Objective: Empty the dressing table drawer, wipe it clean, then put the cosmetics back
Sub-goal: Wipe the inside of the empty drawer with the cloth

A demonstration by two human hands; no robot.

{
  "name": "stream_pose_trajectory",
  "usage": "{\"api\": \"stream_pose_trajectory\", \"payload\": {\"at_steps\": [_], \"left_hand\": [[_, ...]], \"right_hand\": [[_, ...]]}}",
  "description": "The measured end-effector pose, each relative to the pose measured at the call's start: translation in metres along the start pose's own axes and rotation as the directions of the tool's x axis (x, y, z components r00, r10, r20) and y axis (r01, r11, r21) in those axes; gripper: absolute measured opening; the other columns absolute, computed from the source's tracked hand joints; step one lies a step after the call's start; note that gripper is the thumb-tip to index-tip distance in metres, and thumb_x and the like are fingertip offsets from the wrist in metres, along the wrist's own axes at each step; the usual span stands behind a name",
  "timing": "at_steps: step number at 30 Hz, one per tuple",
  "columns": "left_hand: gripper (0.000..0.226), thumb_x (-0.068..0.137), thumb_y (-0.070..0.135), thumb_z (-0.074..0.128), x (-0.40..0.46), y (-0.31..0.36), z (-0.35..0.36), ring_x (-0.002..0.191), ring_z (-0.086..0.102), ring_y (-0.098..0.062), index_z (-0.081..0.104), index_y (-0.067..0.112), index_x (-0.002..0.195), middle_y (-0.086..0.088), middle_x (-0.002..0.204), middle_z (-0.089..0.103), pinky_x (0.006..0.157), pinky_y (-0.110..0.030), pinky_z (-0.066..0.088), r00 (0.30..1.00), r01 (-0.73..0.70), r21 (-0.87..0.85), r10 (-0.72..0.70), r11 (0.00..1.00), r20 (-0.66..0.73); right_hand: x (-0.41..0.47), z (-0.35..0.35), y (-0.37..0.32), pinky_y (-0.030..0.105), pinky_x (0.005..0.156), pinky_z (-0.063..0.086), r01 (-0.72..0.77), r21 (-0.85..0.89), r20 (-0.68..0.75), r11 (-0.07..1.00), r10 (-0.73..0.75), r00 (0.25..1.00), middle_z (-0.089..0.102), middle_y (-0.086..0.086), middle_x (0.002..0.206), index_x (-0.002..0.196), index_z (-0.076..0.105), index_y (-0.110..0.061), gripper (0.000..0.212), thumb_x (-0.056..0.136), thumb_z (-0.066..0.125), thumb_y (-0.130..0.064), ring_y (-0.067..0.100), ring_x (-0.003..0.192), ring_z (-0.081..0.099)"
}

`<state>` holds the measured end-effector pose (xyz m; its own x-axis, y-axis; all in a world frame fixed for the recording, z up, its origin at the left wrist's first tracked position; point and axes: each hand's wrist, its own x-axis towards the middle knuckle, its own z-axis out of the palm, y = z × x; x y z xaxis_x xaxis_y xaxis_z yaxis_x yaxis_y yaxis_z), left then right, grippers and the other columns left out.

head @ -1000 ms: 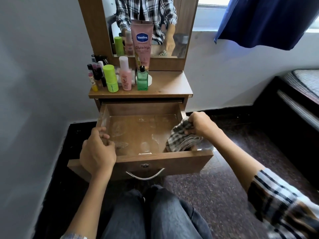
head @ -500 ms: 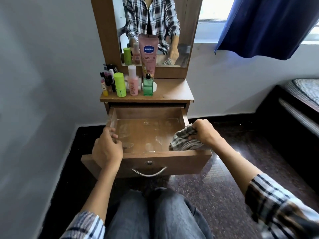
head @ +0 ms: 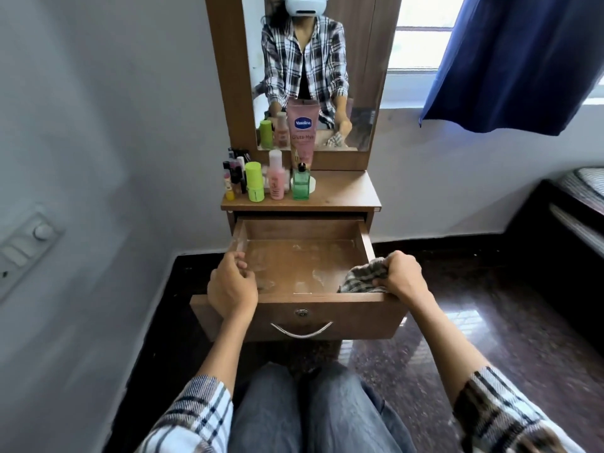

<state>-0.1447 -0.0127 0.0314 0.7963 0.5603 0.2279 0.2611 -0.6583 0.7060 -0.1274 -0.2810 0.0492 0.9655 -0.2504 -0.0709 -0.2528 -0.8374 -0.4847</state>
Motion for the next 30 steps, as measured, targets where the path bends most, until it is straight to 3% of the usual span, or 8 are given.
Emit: {"api": "stream_pose_trajectory", "payload": {"at_steps": [5, 10, 14, 19, 23, 27, 30], "left_hand": [[0.024, 0.079, 0.002, 0.063, -0.012, 0.001, -0.009, 0.093, 0.055, -0.025, 0.061, 0.015, 0.099, 0.004, 0.090, 0.066, 0.086, -0.041, 0.041, 0.998, -0.028, -0.042, 0.026, 0.999, -0.051], [0.021, 0.077, 0.009, 0.068, -0.015, -0.014, -0.018, 0.090, 0.059, -0.026, 0.062, 0.013, 0.097, 0.000, 0.091, 0.067, 0.084, -0.041, 0.041, 0.993, -0.054, -0.049, 0.049, 0.997, -0.103], [0.022, 0.077, 0.006, 0.070, -0.010, -0.021, -0.020, 0.090, 0.058, -0.028, 0.063, 0.010, 0.097, -0.004, 0.092, 0.068, 0.082, -0.042, 0.044, 0.990, -0.072, -0.081, 0.062, 0.994, -0.123], [0.022, 0.076, 0.014, 0.072, -0.007, -0.033, -0.020, 0.091, 0.059, -0.027, 0.064, 0.010, 0.096, -0.002, 0.092, 0.067, 0.084, -0.046, 0.047, 0.991, -0.044, -0.086, 0.033, 0.995, -0.131], [0.025, 0.080, 0.015, 0.069, -0.011, -0.040, -0.018, 0.099, 0.050, -0.019, 0.063, 0.009, 0.103, 0.001, 0.096, 0.064, 0.080, -0.032, 0.042, 0.994, -0.009, -0.159, -0.008, 0.987, -0.108], [0.028, 0.083, 0.024, 0.066, -0.010, -0.045, -0.015, 0.097, 0.036, -0.005, 0.060, 0.012, 0.108, 0.004, 0.101, 0.060, 0.078, -0.033, 0.045, 0.997, -0.013, -0.166, 0.000, 0.986, -0.076], [0.026, 0.084, 0.026, 0.065, -0.010, -0.046, -0.015, 0.096, 0.034, -0.003, 0.060, 0.015, 0.107, 0.010, 0.098, 0.055, 0.076, -0.027, 0.037, 0.997, -0.005, -0.140, -0.005, 0.990, -0.071]], "right_hand": [[-0.012, -0.002, -0.003, 0.032, 0.082, 0.046, -0.057, 0.053, -0.023, 0.997, 0.058, 0.998, 0.065, 0.014, 0.109, 0.104, 0.064, -0.007, 0.037, 0.071, 0.080, -0.013, 0.031, 0.105, 0.060], [-0.003, 0.000, -0.026, 0.035, 0.086, 0.050, -0.111, 0.106, -0.141, 0.988, 0.126, 0.982, 0.066, 0.016, 0.110, 0.110, 0.066, -0.006, 0.034, 0.078, 0.074, -0.018, 0.033, 0.105, 0.061], [0.012, 0.009, -0.061, 0.037, 0.088, 0.051, -0.057, 0.245, -0.238, 0.968, 0.117, 0.964, 0.067, 0.018, 0.109, 0.111, 0.069, -0.009, 0.030, 0.082, 0.070, -0.017, 0.035, 0.103, 0.063], [0.037, 0.042, -0.125, 0.035, 0.091, 0.050, 0.059, 0.333, -0.182, 0.941, 0.003, 0.983, 0.068, 0.013, 0.111, 0.115, 0.067, -0.012, 0.030, 0.085, 0.065, -0.016, 0.031, 0.104, 0.063], [0.047, 0.079, -0.182, 0.035, 0.083, 0.052, 0.180, 0.327, -0.163, 0.928, -0.132, 0.978, 0.069, 0.011, 0.107, 0.111, 0.067, -0.010, 0.025, 0.086, 0.063, -0.016, 0.029, 0.099, 0.064], [0.048, 0.110, -0.228, 0.036, 0.079, 0.052, 0.314, 0.201, -0.117, 0.928, -0.296, 0.948, 0.064, 0.013, 0.107, 0.105, 0.064, -0.006, 0.019, 0.089, 0.053, -0.008, 0.029, 0.098, 0.061], [0.043, 0.125, -0.247, 0.037, 0.080, 0.051, 0.435, 0.014, -0.020, 0.900, -0.435, 0.900, 0.063, 0.012, 0.111, 0.110, 0.061, -0.006, 0.022, 0.094, 0.045, -0.006, 0.029, 0.102, 0.061]]}}
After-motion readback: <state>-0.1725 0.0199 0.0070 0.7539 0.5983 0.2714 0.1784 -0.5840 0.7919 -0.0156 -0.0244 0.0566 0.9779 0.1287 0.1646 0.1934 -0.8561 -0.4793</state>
